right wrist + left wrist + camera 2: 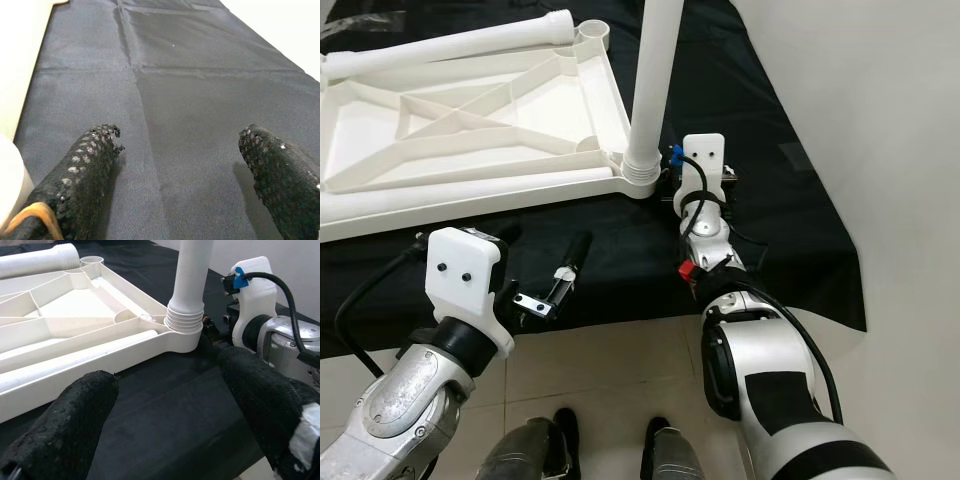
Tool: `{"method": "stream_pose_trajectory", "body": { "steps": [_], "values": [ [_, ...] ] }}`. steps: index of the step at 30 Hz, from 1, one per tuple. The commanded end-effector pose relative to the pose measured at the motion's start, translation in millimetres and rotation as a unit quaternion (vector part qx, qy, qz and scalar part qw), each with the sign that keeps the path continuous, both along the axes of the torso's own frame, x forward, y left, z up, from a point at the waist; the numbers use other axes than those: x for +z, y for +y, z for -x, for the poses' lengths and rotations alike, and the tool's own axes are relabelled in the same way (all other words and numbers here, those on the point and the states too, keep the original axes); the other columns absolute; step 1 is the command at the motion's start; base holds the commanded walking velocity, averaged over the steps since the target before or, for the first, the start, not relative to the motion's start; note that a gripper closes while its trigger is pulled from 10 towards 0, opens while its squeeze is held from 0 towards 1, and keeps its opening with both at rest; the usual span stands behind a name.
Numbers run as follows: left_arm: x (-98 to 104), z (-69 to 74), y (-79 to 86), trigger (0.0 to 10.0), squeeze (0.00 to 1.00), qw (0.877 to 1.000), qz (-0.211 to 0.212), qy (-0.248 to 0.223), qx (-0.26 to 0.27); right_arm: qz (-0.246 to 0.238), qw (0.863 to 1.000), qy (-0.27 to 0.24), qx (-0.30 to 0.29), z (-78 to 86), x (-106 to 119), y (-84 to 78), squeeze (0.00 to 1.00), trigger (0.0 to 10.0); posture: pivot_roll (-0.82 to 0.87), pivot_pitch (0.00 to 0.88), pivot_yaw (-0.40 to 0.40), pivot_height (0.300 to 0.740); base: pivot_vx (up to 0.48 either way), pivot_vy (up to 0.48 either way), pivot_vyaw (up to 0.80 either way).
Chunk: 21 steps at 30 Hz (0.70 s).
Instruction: Building children table
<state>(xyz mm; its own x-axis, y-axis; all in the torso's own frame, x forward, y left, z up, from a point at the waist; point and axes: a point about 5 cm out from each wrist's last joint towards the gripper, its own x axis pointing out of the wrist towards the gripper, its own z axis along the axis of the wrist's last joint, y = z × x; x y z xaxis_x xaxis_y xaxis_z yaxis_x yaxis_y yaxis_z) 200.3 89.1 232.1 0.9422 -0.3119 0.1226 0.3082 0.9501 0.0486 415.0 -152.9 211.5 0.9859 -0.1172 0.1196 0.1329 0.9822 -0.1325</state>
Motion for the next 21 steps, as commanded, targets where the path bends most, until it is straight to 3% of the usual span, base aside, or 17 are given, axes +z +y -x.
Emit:
{"method": "stream_pose_trajectory", "body": {
  "steps": [1, 10, 12, 21],
  "values": [
    [1.5, 4.0, 0.9, 10.0, 0.0, 1.0, 0.002, 0.0, 0.005, -0.002, 1.0, 0.005, 0.014, 0.4, -3.9, 8.8, 0.0, 10.0, 0.21, 0.347, -0.017, 0.74, 0.0, 0.0, 0.0],
    [2.7, 0.7, 1.7, 10.0, 0.0, 1.0, 0.001, -0.002, 0.01, -0.051, 0.995, -0.016, 0.087, 6.4, -14.0, 16.6, 0.0, 10.0, 0.2, 0.348, -0.018, 0.74, 0.0, 0.0, 0.0],
    [2.6, -0.8, 3.7, 10.0, 0.0, 1.0, -0.001, -0.003, 0.012, -0.068, 0.988, -0.026, 0.137, 12.4, -22.0, 27.1, 0.0, 10.0, 0.19, 0.345, -0.014, 0.74, 0.0, 0.0, 0.0],
    [2.3, -3.9, 7.5, 10.0, 0.0, 1.0, -0.007, -0.006, 0.018, -0.07, 0.976, -0.064, 0.196, 26.1, -25.7, 41.1, 0.0, 10.0, 0.19, 0.34, -0.012, 0.74, 0.0, 0.0, 0.0]
  ]
}}
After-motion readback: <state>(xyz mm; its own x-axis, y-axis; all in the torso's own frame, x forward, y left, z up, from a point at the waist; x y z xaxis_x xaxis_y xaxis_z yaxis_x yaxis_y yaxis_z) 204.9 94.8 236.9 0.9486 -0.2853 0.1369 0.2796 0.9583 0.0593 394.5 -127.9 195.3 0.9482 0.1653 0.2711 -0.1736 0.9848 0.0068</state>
